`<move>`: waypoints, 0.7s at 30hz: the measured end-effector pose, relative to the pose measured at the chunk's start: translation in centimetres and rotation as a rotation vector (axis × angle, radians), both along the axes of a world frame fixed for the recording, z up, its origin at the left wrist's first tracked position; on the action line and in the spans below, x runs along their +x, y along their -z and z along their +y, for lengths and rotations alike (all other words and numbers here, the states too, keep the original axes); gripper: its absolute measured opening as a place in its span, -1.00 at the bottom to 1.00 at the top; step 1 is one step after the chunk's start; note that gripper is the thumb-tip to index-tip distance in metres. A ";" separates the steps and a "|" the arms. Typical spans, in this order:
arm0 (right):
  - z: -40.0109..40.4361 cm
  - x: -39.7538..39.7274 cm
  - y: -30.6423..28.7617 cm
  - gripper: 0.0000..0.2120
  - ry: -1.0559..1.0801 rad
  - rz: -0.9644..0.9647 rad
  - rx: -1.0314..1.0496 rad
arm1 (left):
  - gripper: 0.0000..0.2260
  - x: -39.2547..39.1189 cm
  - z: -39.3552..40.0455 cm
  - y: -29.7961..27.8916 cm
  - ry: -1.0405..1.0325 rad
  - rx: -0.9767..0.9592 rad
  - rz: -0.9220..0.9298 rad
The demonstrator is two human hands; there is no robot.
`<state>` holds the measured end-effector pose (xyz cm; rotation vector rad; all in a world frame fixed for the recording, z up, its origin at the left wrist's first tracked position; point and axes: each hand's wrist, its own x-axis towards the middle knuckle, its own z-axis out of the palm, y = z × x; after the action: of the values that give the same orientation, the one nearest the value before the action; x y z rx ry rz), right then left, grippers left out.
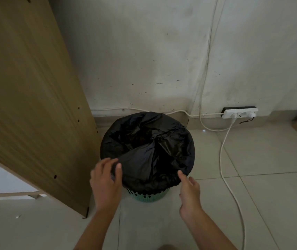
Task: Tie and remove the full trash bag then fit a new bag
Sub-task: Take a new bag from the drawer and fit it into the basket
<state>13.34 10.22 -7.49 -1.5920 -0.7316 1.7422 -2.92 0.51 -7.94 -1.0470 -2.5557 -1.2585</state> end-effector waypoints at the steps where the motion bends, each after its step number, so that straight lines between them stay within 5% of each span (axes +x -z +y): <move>1: 0.7 0.0 -0.3 -0.49 -0.005 -0.017 0.029 | -0.66 -0.6 0.0 0.1 -0.061 -0.031 -0.115; 9: 4.2 0.0 -1.1 -0.70 -0.081 -0.018 -0.025 | -0.54 -4.1 2.5 0.7 -0.265 0.204 -1.273; 21: 6.1 1.0 -1.0 -0.90 -0.082 0.101 -0.043 | -0.79 -6.7 2.5 0.5 -0.220 0.275 -1.443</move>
<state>14.34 16.28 -6.51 -1.5093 -0.7238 1.8940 -9.61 3.01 -8.42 0.4863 -2.8393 -2.8141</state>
